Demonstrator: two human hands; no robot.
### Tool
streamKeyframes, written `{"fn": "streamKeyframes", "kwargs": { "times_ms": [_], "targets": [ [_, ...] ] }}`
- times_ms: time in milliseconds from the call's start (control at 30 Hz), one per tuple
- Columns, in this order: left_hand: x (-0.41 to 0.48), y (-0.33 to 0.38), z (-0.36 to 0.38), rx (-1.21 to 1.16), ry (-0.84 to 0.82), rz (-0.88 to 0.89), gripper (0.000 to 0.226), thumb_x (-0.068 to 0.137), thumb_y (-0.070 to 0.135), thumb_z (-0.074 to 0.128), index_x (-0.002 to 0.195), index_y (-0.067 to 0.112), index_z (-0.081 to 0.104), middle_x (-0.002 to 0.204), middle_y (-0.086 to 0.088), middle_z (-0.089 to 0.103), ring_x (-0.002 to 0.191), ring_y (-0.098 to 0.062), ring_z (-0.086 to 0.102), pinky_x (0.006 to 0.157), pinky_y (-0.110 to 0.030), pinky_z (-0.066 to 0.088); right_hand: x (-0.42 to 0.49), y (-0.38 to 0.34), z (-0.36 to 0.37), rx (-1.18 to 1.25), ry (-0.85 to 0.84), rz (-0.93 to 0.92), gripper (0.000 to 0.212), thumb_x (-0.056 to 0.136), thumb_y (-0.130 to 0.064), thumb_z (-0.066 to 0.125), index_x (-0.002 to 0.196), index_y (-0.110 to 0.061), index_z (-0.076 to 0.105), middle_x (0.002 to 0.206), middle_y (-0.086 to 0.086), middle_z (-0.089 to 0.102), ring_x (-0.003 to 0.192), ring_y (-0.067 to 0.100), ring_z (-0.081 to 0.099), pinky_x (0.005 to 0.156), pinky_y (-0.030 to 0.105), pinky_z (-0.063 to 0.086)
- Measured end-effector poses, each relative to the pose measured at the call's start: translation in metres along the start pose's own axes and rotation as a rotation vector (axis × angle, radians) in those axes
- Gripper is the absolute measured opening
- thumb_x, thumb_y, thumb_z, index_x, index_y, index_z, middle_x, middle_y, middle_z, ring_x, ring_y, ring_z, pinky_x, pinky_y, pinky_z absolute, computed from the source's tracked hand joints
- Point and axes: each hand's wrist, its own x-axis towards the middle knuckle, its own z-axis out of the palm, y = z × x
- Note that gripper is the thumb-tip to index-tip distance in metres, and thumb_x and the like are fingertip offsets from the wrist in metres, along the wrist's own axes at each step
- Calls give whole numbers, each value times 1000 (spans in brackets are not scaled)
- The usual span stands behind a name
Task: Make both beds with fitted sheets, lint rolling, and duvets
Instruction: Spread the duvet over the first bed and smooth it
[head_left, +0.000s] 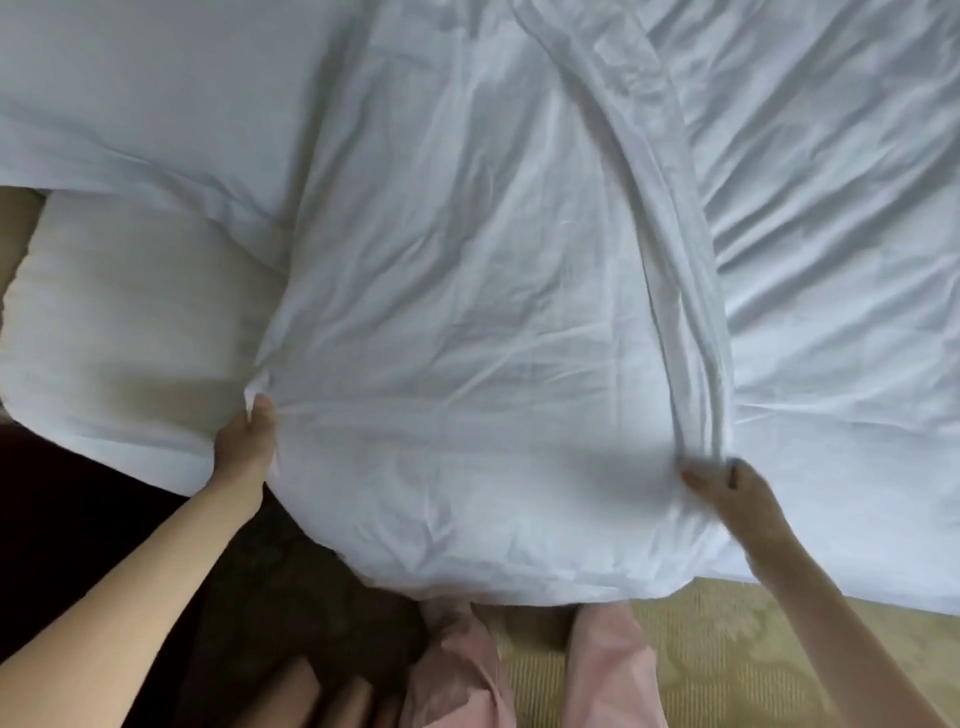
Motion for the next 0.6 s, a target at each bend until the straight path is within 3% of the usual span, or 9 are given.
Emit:
{"fn": "streamKeyframes", "kwargs": {
  "times_ms": [100, 167, 300, 433, 600],
  "targets": [
    [-10, 4, -21, -167, -14, 68, 48, 98, 47, 39, 133, 15, 49, 121, -3, 56, 111, -22, 54, 98, -33, 42, 2, -27, -5, 181, 20, -37, 20, 88, -24, 66, 88, -5, 61, 73, 5, 62, 62, 20, 57, 50, 23, 45],
    [-7, 4, -32, -106, 18, 135, 48, 99, 46, 39, 131, 12, 52, 122, -7, 57, 111, -25, 55, 95, -34, 42, 9, -36, -4, 142, 146, -52, 21, 94, -22, 58, 77, -10, 57, 65, 7, 57, 54, 23, 52, 41, 18, 40],
    [10, 1, -28, 167, -31, 118, 55, 100, 46, 32, 127, 4, 54, 125, -21, 56, 112, -37, 54, 94, -43, 45, 16, -39, 7, -68, 218, -8, 28, 98, -28, 50, 95, -1, 56, 86, 21, 55, 79, 30, 52, 67, 33, 35],
    [18, 11, -24, 194, -131, 43, 50, 101, 43, 31, 132, 8, 50, 125, -12, 55, 117, -34, 52, 94, -40, 43, 17, -50, 3, -50, 146, 95, 26, 91, -18, 61, 105, 4, 59, 92, 19, 60, 83, 30, 55, 71, 35, 40],
    [40, 70, -31, 96, -234, 37, 43, 97, 52, 34, 95, 24, 66, 105, -4, 67, 101, -25, 61, 94, -41, 47, 30, -121, 6, -53, 235, -99, 64, 76, -24, 77, 130, -9, 46, 114, 19, 61, 105, 36, 58, 83, 37, 46]
  ]
}}
